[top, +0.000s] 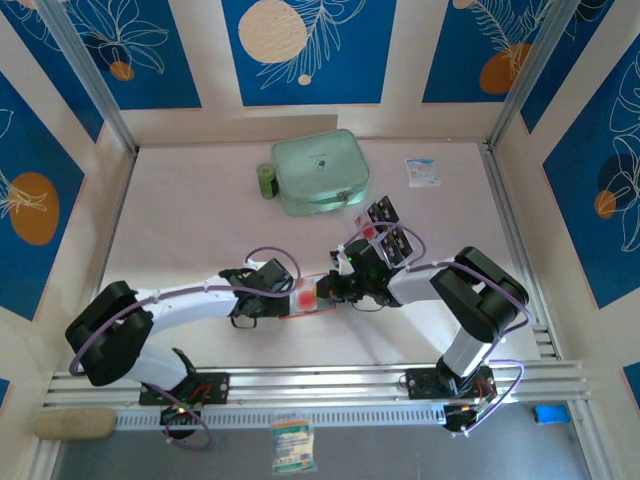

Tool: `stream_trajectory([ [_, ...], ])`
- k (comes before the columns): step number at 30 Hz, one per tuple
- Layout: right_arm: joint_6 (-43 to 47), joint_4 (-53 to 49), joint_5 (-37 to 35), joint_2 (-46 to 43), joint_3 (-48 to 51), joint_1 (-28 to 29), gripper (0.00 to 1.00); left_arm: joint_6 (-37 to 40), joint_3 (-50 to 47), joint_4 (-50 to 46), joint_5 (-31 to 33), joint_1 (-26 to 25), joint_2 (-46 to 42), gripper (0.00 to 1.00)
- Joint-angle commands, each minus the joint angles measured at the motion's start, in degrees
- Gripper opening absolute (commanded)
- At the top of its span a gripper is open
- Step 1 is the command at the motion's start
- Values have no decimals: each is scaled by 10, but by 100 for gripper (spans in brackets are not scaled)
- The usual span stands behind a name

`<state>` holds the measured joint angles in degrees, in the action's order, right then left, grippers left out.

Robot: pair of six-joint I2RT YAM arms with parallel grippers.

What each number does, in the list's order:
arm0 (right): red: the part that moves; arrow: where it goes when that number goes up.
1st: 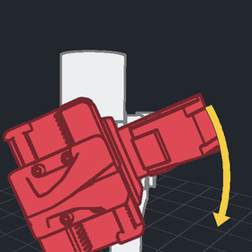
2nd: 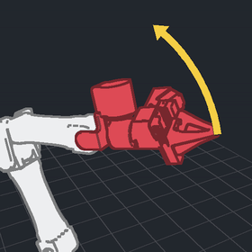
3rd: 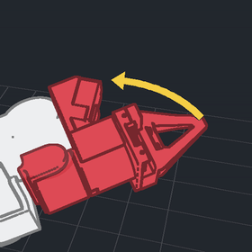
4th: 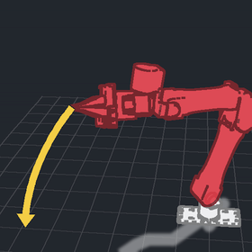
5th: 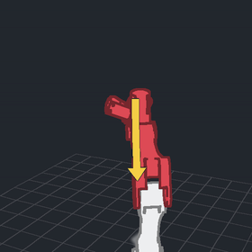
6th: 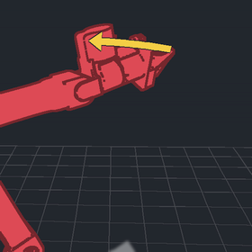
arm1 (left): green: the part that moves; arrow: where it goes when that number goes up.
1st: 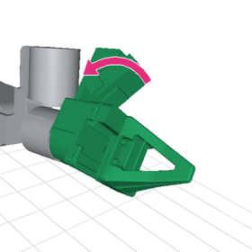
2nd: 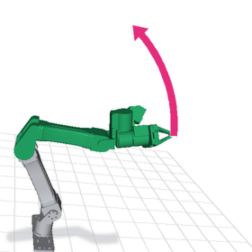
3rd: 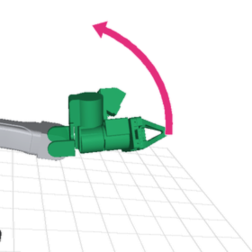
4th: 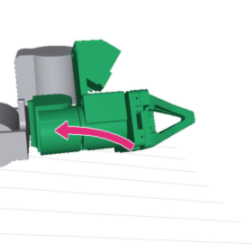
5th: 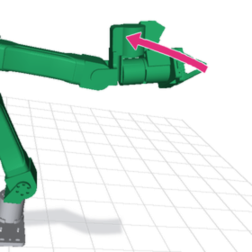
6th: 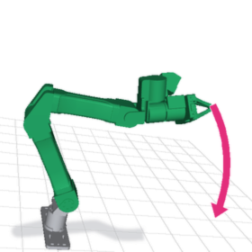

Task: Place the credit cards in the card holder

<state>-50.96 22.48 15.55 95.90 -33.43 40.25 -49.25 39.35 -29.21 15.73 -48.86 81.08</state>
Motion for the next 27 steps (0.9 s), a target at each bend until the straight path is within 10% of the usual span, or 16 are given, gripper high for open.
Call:
stream_trajectory([
  [1, 17, -37, 7, -3, 0, -8, 0, -8, -8, -6, 6, 4, -7, 98],
  [27, 42, -83, 44, 30, -45, -6, 0, -8, -10, -1, 4, 4, -5, 98],
])
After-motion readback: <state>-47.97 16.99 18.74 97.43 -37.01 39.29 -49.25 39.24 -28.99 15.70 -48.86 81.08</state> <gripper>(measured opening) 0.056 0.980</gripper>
